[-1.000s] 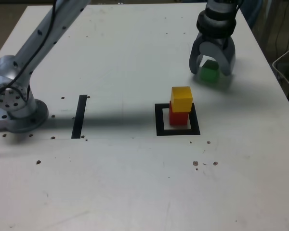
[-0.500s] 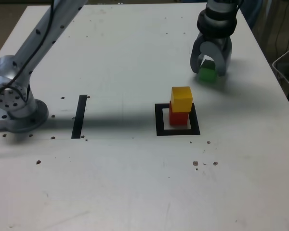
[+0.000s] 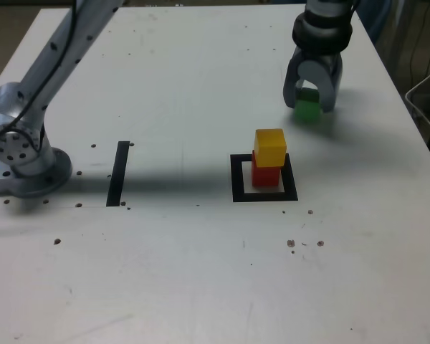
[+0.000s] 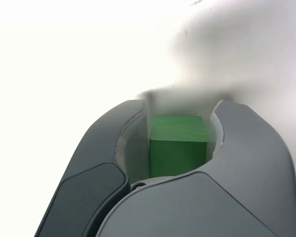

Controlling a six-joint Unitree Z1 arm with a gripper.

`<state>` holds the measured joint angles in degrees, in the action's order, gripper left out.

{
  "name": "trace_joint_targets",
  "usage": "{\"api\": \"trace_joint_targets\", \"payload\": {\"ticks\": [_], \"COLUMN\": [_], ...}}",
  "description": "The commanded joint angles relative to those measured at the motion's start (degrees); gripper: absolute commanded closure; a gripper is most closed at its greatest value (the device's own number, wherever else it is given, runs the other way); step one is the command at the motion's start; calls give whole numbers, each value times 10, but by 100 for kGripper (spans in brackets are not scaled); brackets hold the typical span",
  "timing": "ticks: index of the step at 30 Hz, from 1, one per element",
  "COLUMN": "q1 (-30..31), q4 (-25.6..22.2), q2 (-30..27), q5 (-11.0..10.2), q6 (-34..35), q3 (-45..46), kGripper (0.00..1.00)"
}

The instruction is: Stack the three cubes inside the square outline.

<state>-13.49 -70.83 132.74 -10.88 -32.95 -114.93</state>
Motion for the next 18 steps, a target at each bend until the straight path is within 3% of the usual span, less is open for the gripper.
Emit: {"api": "trace_joint_targets", "payload": {"ticks": [1, 5, 11, 18], "q1": [12, 31, 39, 58], "q4": [-15, -53, -105, -148], "q2": [-30, -72, -122, -162], "q5": [-3, -2, 39, 65], "q6": [8, 26, 44, 98], "q3": [3, 7, 35, 59], "kGripper": [76, 76, 76, 76]}}
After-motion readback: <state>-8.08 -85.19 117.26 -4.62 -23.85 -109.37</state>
